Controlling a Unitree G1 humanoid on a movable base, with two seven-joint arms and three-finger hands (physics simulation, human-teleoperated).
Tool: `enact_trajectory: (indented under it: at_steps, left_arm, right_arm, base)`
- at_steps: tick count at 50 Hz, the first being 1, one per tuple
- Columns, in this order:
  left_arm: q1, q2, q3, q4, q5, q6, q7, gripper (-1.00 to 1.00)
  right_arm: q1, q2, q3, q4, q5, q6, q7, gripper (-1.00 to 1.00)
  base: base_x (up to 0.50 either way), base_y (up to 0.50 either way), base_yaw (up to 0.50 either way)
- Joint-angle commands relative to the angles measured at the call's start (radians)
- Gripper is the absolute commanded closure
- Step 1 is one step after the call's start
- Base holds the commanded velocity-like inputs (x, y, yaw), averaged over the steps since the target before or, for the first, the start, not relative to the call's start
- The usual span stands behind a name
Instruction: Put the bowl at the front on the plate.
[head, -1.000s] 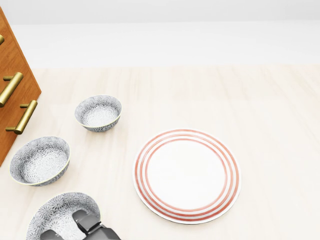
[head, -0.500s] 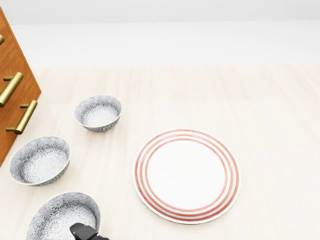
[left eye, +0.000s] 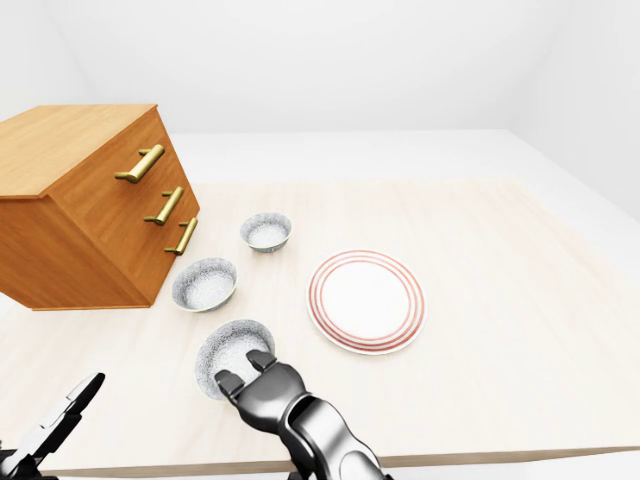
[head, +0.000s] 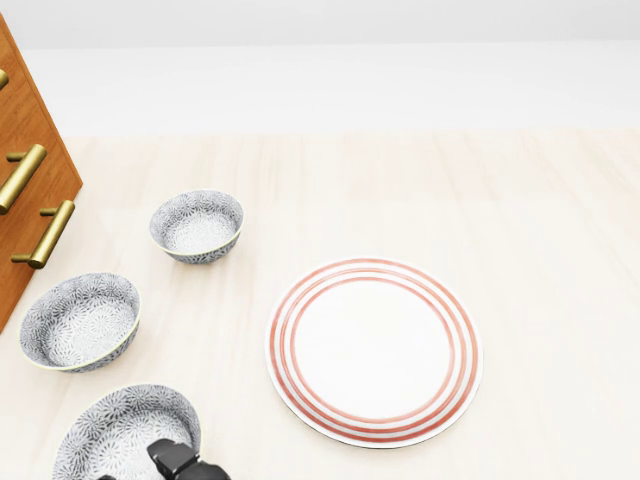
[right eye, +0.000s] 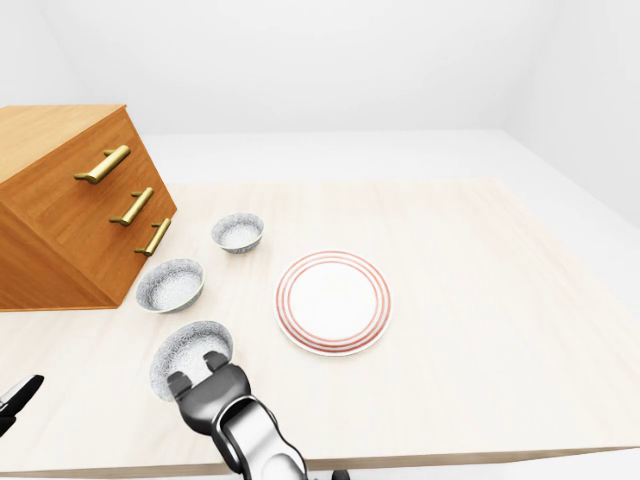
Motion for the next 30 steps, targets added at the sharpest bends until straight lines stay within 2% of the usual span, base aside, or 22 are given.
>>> enact_trajectory:
  at_steps: [1, 15, 24, 30]
  left_arm:
    - [-0.001, 0.002, -0.002, 0.006, -0.001, 0.000, 0.001, -1.00]
    - [0.003, 0.000, 0.002, -0.007, -0.007, 0.000, -0.001, -1.00]
    - [-0.004, 0.001, 0.002, -0.003, -0.002, 0.000, 0.000, -1.00]
    - [0.001, 0.002, 0.001, -0.011, -0.008, 0.000, 0.000, -1.00]
  right_arm:
    - [-0.025, 0.025, -0.031, 0.043, 0.002, 0.000, 0.000, -1.00]
    - [-0.055, 0.053, -0.058, 0.036, -0.016, 0.000, 0.000, -1.00]
    - [-0.105, 0.088, -0.115, 0.097, 0.004, 0.000, 0.000, -1.00]
    - [-0.089, 0.085, -0.112, 0.119, 0.022, 0.000, 0.000, -1.00]
  base:
    - [0.00, 0.00, 0.00]
    - [0.00, 0.00, 0.00]
    - [0.00, 0.00, 0.00]
    - [0.00, 0.00, 0.00]
